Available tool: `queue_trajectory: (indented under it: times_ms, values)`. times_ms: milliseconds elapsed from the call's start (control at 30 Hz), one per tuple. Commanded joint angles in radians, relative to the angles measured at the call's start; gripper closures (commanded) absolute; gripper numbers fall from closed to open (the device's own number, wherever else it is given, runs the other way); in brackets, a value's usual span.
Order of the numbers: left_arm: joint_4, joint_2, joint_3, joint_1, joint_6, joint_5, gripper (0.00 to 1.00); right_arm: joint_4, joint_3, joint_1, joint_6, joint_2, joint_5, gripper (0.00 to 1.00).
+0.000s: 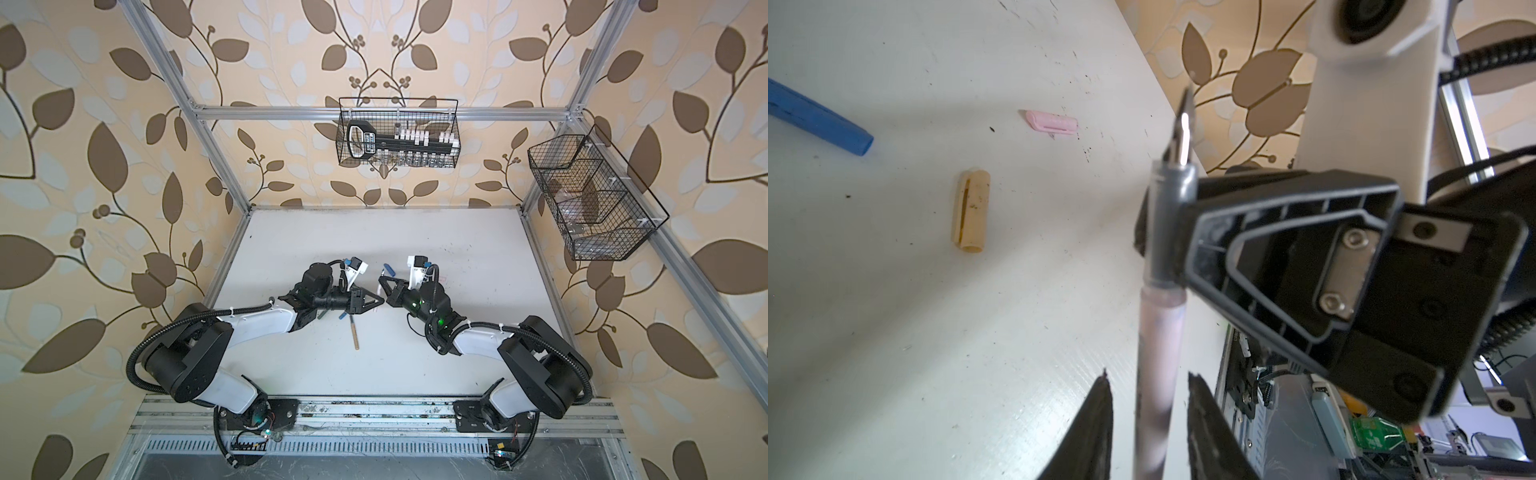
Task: Insert the pens into the pen caps
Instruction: 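Close the left gripper on the pink pen barrel below the right gripper, then open the right gripper and withdraw it from the pink pen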
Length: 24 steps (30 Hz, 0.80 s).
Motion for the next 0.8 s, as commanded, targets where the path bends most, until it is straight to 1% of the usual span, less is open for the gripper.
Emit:
queue_trajectory:
  times_ms: [0,67,133,233,333,433,533,600,633,700,767]
  values:
    - [-0.014,-0.025,0.037,-0.009,0.039,0.022,0.76,0.081,-0.025,0.013,0.005,0.03,0.033,0.97]
    - [-0.02,-0.028,0.037,-0.009,0.046,0.017,0.79,0.115,-0.029,0.015,0.021,0.051,0.034,0.97]
    - [-0.03,-0.023,0.042,-0.009,0.055,0.017,0.85,0.149,-0.034,0.015,0.035,0.071,0.027,0.97]
    - [-0.048,-0.026,0.046,-0.01,0.067,0.018,0.91,0.174,-0.038,0.014,0.044,0.092,0.024,0.97]
    - [-0.099,-0.048,0.051,-0.008,0.11,-0.018,0.98,0.189,-0.053,0.011,0.055,0.083,0.018,0.95]
    - [-0.166,-0.073,0.06,-0.009,0.152,-0.037,1.0,0.156,-0.055,0.014,0.038,0.06,0.03,0.92]
    - [-0.244,-0.122,0.066,-0.009,0.209,-0.092,1.0,0.102,-0.052,0.006,0.006,0.017,0.021,0.71]
    - [-0.3,-0.143,0.078,-0.01,0.245,-0.129,1.0,-0.011,-0.043,-0.008,-0.033,-0.054,0.007,0.6]
    - [-0.324,-0.152,0.087,-0.01,0.261,-0.141,1.0,-0.134,-0.02,-0.019,-0.067,-0.106,-0.004,0.55]
    - [-0.344,-0.169,0.096,-0.012,0.268,-0.159,1.0,-0.464,0.069,-0.045,-0.17,-0.202,-0.01,0.52]
    - [-0.341,-0.185,0.093,-0.017,0.272,-0.181,1.0,-0.822,0.193,-0.069,-0.296,-0.275,0.042,0.48]
